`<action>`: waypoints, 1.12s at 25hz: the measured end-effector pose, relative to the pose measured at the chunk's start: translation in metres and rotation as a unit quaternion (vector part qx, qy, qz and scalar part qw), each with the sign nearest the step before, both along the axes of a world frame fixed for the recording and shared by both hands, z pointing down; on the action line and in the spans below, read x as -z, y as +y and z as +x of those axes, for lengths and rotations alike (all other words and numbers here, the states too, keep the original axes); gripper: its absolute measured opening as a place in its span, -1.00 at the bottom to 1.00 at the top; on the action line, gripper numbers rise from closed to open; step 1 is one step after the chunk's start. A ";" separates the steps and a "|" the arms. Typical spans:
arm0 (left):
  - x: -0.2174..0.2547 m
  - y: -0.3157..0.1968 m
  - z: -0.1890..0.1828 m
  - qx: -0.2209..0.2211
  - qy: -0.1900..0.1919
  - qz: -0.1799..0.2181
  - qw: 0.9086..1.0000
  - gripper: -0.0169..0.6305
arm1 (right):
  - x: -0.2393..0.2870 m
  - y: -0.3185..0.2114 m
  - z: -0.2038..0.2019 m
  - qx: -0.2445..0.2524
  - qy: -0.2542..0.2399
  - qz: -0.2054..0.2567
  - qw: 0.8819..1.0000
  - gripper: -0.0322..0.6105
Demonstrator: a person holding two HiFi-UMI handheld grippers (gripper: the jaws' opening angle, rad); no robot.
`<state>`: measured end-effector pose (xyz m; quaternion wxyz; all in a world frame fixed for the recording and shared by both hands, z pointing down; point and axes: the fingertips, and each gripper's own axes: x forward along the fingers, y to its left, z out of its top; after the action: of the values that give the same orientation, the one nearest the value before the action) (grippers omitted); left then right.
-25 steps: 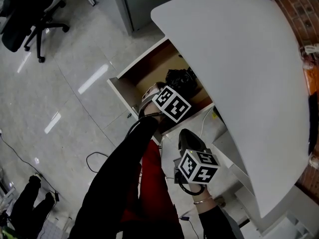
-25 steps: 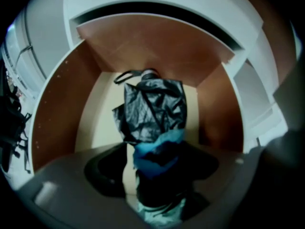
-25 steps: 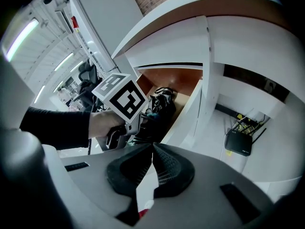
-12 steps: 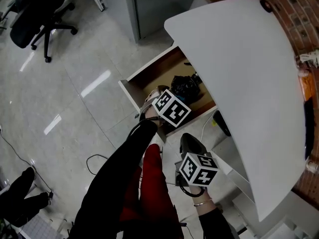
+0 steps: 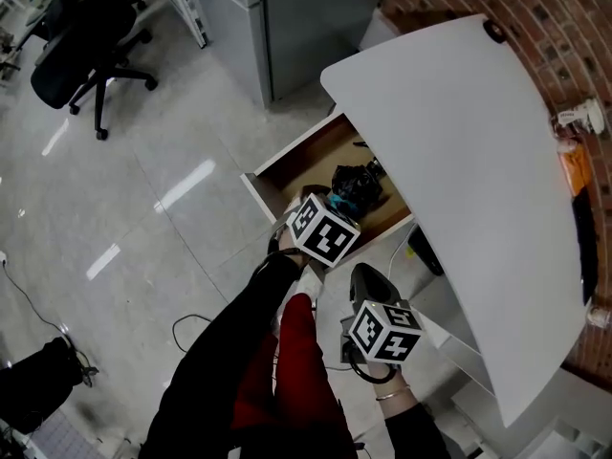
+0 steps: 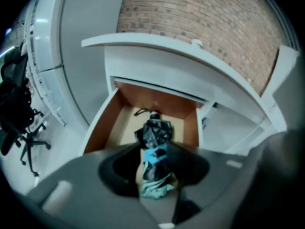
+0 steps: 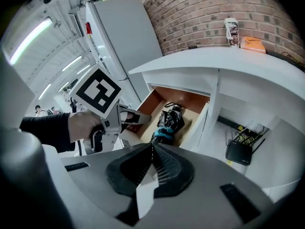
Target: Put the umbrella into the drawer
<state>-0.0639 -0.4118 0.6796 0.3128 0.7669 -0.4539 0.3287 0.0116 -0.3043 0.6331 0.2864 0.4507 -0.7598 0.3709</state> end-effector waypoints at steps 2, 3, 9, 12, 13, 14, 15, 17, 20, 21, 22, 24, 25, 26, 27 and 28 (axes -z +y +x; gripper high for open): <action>0.010 0.004 -0.003 0.002 -0.002 0.009 1.000 -0.47 | 0.008 -0.001 -0.003 -0.002 -0.004 0.009 1.000 -0.87; 0.015 0.006 -0.005 0.004 -0.005 0.013 1.000 -0.52 | 0.013 -0.001 -0.004 -0.003 -0.006 0.014 1.000 -0.87; 0.041 0.014 -0.015 0.021 -0.002 0.025 0.999 -0.67 | 0.037 -0.002 -0.011 -0.006 -0.015 0.036 0.999 -0.87; 0.055 0.023 -0.020 0.029 0.005 0.035 0.999 -0.72 | 0.047 0.001 -0.014 -0.007 -0.016 0.046 0.999 -0.87; 0.060 0.025 -0.022 0.031 0.007 0.038 0.999 -0.74 | 0.050 0.003 -0.015 -0.008 -0.017 0.049 0.999 -0.87; 0.065 0.028 -0.024 0.033 0.009 0.042 0.999 -0.76 | 0.054 0.004 -0.016 -0.008 -0.018 0.053 0.998 -0.87; 0.070 0.030 -0.026 0.035 0.012 0.046 0.998 -0.77 | 0.057 0.005 -0.017 -0.009 -0.018 0.057 0.998 -0.87; 0.080 0.036 -0.030 0.038 0.018 0.053 0.998 -0.80 | 0.065 0.007 -0.019 -0.010 -0.021 0.065 0.998 -0.87; 0.097 0.045 -0.035 0.035 0.021 0.065 0.997 -0.88 | 0.078 0.010 -0.021 -0.010 -0.026 0.078 0.997 -0.87; 0.103 0.048 -0.036 0.033 0.022 0.070 0.997 -0.93 | 0.082 0.011 -0.023 -0.010 -0.030 0.083 0.996 -0.87; 0.108 0.051 -0.037 0.031 0.024 0.074 0.996 -0.94 | 0.087 0.011 -0.024 -0.010 -0.033 0.089 0.995 -0.87; 0.119 0.057 -0.039 0.028 0.033 0.084 0.996 -0.94 | 0.095 0.015 -0.028 -0.010 -0.040 0.098 0.994 -0.87; 0.124 0.059 -0.040 0.028 0.039 0.089 0.995 -0.94 | 0.099 0.017 -0.030 -0.010 -0.043 0.102 0.994 -0.87; 0.129 0.062 -0.042 0.029 0.044 0.094 0.994 -0.94 | 0.102 0.019 -0.031 -0.009 -0.045 0.105 0.993 -0.87; 0.134 0.065 -0.043 0.031 0.050 0.099 0.993 -0.94 | 0.105 0.021 -0.033 -0.008 -0.047 0.108 0.993 -0.87; 0.140 0.068 -0.044 0.031 0.055 0.103 0.993 -0.94 | 0.108 0.023 -0.034 -0.007 -0.049 0.111 0.993 -0.87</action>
<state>-0.1083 -0.3436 0.5401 0.2670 0.7971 -0.4913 0.2279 -0.0225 -0.2814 0.5247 0.1945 0.4668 -0.8060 0.3076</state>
